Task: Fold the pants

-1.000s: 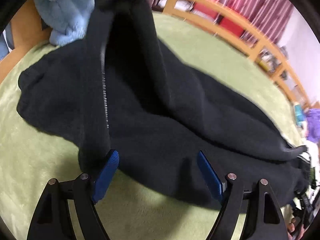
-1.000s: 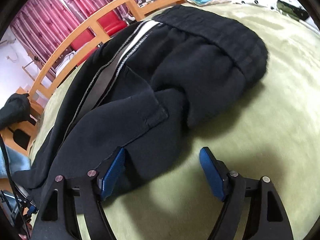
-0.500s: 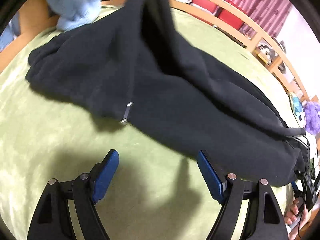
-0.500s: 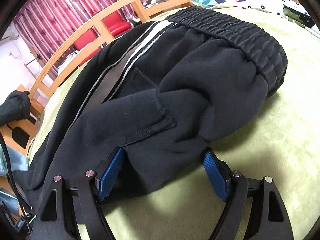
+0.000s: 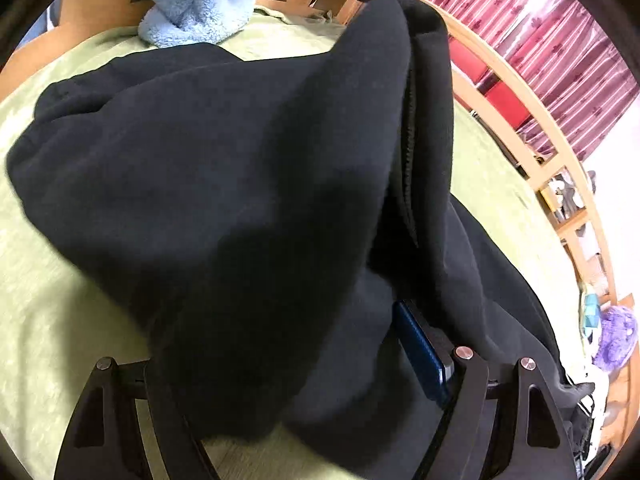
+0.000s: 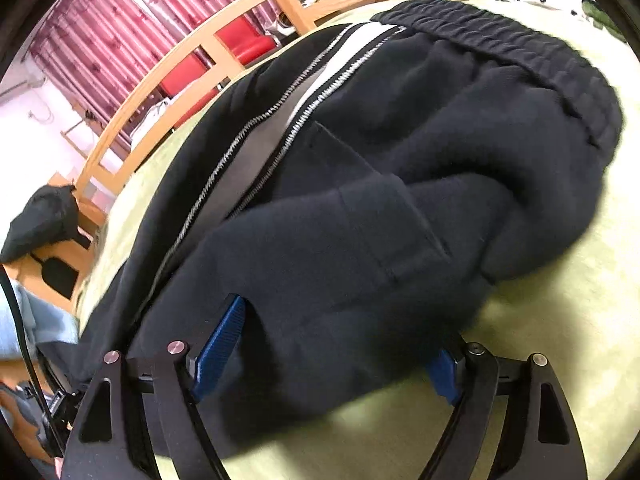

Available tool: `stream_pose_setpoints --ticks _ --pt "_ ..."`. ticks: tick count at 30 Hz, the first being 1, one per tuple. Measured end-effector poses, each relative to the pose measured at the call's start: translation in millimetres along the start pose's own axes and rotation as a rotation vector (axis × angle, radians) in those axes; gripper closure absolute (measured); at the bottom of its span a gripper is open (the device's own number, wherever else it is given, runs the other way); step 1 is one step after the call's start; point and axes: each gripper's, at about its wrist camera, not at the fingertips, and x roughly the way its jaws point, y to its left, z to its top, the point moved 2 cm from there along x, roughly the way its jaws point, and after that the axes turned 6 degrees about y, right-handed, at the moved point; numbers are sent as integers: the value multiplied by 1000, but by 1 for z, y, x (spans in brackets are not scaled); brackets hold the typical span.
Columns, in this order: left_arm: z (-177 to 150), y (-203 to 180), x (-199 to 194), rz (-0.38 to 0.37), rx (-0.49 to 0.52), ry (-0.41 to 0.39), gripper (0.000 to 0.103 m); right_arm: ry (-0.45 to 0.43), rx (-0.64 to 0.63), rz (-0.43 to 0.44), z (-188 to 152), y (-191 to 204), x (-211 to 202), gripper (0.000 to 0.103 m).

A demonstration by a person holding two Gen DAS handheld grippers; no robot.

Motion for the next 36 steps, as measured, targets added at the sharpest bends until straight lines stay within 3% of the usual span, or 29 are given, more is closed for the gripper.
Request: stream_pose_setpoints --ticks 3,4,5,6,7,8,10,13,17,23,30,36 --pt "-2 -8 5 45 36 -26 31 -22 -2 -16 3 8 7 21" --pt "-3 -9 4 56 49 -34 44 -35 -7 -23 3 9 6 29" --pt "-3 -8 2 59 56 -39 60 -46 -15 -45 3 10 5 44" --pt "-4 -7 0 50 59 -38 65 -53 -23 -66 3 10 4 52" --pt "-3 -6 -2 33 62 -32 73 -62 -30 -74 4 9 2 70" --pt "-2 -4 -7 16 62 -31 78 -70 -28 -64 4 9 -2 82" --pt "1 0 -19 -5 77 -38 82 -82 -28 -61 5 10 -10 87" --pt "-1 -1 -41 -34 93 -43 85 -106 -89 -132 4 25 -27 89" --pt "-14 8 -71 -66 121 -42 87 -79 -70 -115 0 28 -52 90" --pt "-51 23 -117 -90 158 -25 87 -121 -133 -130 -29 21 -113 91" --pt "-122 45 -169 -127 207 10 87 -132 -145 -169 -91 -28 -194 91" --pt "-169 65 -196 -140 220 33 87 -130 -149 -206 -139 -70 -234 92"
